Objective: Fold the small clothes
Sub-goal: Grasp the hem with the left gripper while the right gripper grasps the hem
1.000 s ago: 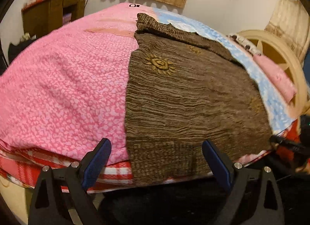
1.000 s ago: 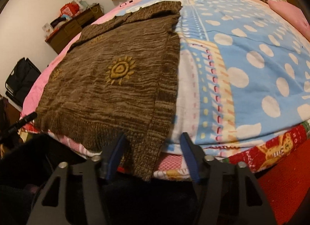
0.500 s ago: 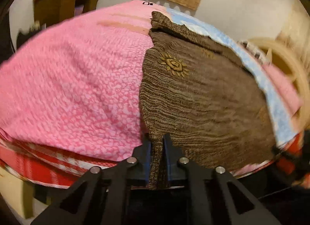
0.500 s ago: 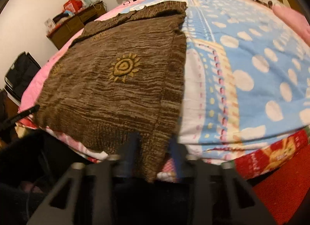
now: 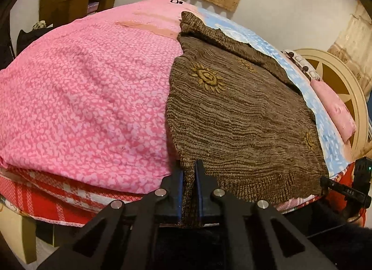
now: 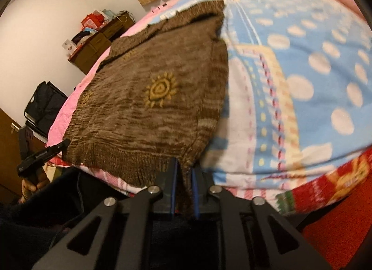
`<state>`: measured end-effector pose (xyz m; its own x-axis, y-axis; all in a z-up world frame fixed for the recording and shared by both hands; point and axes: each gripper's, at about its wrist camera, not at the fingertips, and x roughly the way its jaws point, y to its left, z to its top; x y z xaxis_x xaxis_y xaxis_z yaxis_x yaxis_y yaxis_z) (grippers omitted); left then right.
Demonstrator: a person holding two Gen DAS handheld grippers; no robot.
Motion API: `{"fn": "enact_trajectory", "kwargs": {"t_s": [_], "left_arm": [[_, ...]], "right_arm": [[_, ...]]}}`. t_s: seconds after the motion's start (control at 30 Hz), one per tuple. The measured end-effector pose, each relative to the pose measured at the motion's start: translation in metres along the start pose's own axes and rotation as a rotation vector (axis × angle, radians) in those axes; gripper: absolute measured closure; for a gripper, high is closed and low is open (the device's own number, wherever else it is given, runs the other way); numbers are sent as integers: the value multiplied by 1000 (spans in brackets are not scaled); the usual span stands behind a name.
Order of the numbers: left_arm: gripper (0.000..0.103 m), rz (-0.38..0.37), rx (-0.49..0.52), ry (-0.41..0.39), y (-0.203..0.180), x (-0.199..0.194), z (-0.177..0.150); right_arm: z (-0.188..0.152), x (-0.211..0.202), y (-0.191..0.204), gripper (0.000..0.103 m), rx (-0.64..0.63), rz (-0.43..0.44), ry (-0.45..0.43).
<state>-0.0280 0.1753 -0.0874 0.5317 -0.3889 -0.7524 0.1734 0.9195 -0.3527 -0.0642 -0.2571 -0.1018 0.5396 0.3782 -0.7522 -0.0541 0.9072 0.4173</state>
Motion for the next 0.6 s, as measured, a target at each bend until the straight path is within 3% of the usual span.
{"fn": "enact_trajectory", "kwargs": {"t_s": [0.1,0.17,0.23,0.3,0.33,0.37,0.4,0.53,0.6], "left_arm": [[93,-17,-19,8,1,2,3],[93,-23,-19,11,2,2,3],[93,-12,-1,6,-1,3,3],[93,23,46,-8,-9,3,2],[94,42,85,-14,-15,3,1],[94,48,102,-15,-18,3,1],[95,44,110,-14,-20,2,1],[96,-60,86,-19,-22,-13,16],[96,-115,55,-43,-23,-25,30]], "right_arm": [[-1,0,-5,76,45,41,10],[-1,-1,-6,59,59,81,10],[-1,1,-3,53,59,104,11],[-1,4,6,59,18,70,9],[-2,5,10,80,-13,27,9],[-2,7,12,91,-41,-20,9],[-2,7,12,91,-61,-41,15],[4,-2,7,94,-29,19,23],[9,-16,6,94,-7,95,-16]]}}
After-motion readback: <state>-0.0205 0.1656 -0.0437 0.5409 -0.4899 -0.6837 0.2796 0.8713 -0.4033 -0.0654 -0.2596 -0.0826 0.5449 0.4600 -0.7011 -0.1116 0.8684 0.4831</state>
